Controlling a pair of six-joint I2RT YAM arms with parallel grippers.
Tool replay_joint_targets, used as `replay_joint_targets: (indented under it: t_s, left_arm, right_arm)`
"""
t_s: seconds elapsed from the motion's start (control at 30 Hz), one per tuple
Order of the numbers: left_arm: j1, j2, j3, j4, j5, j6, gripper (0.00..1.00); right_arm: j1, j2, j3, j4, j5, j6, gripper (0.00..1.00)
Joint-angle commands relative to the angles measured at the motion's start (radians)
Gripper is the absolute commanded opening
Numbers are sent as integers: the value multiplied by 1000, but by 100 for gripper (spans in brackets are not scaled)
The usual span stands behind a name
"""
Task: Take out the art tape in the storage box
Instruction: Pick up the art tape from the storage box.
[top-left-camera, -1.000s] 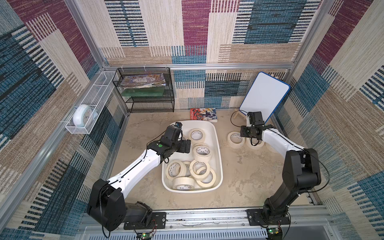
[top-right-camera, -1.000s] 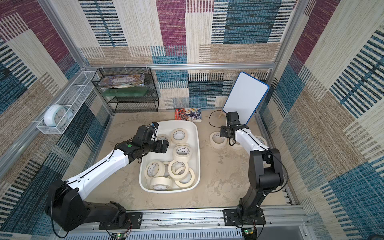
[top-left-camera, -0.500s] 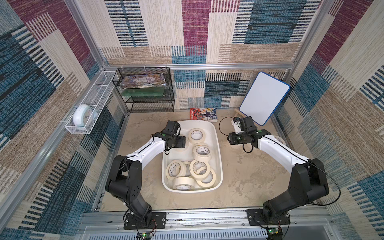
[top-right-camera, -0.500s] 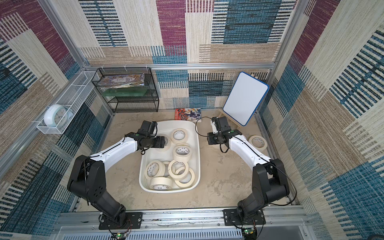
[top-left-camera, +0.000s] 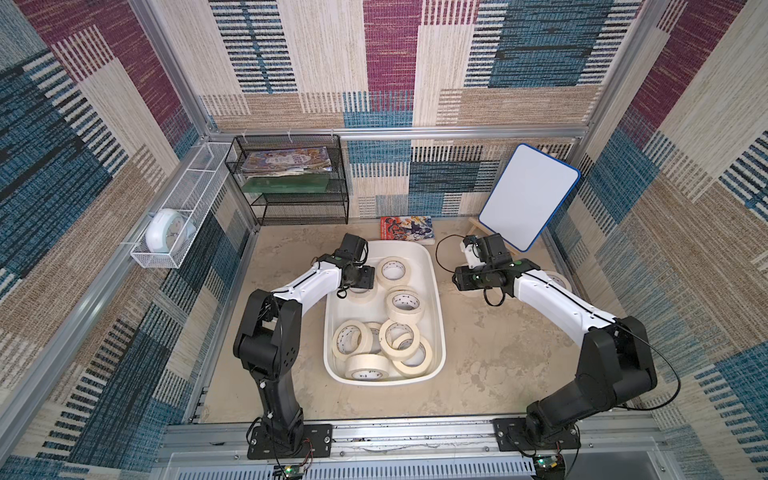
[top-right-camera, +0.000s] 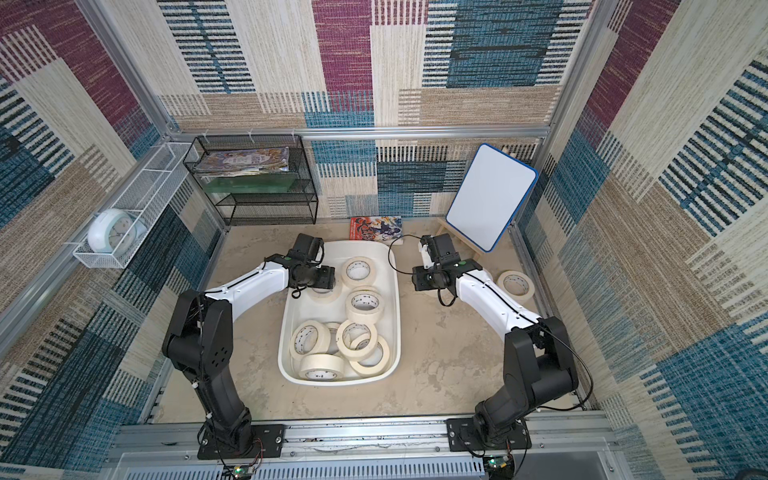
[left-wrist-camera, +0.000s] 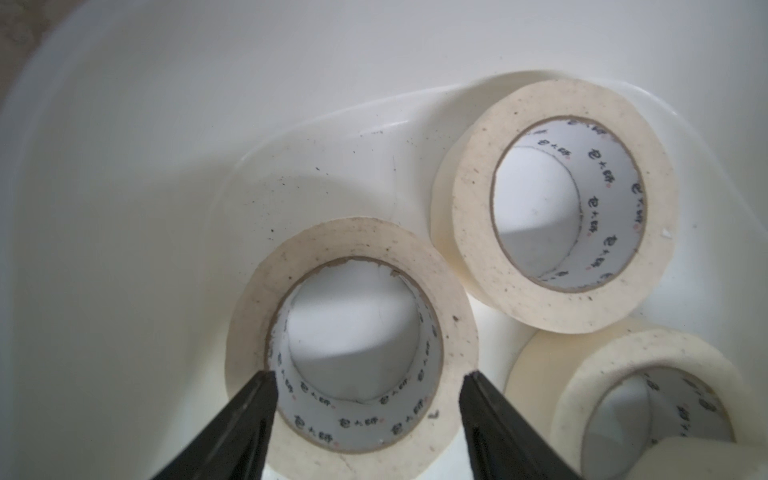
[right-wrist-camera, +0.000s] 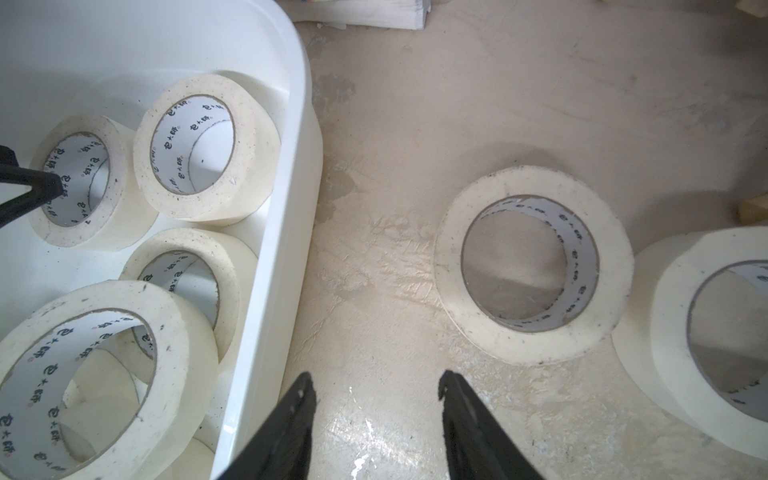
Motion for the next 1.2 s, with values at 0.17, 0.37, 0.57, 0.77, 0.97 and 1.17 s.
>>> replay_joint_targets:
  t_s: [0.17, 0.37, 0.57, 0.77, 0.97, 1.17]
  left_arm:
    - [-29, 45, -29, -32, 87, 12, 74]
    - [-29, 112, 1, -11, 117, 13, 72]
    - [-30, 137, 21, -18, 136, 13, 36]
    - [-28, 84, 10, -33, 127, 13, 17]
    - [-26, -49, -25, -17, 182, -13, 0]
    - [4, -229, -150, 210, 535, -135, 0]
  right_arm:
    - [2, 16, 15, -5, 3, -11, 54]
    - [1, 6, 6, -2, 3, -7, 54]
    - [1, -15, -8, -2, 10, -9, 54]
    - [1, -15, -12, 6, -11, -7, 54]
    - [-3, -14, -36, 47, -86, -13, 55]
    - [-8, -52, -60, 115, -279, 1, 64]
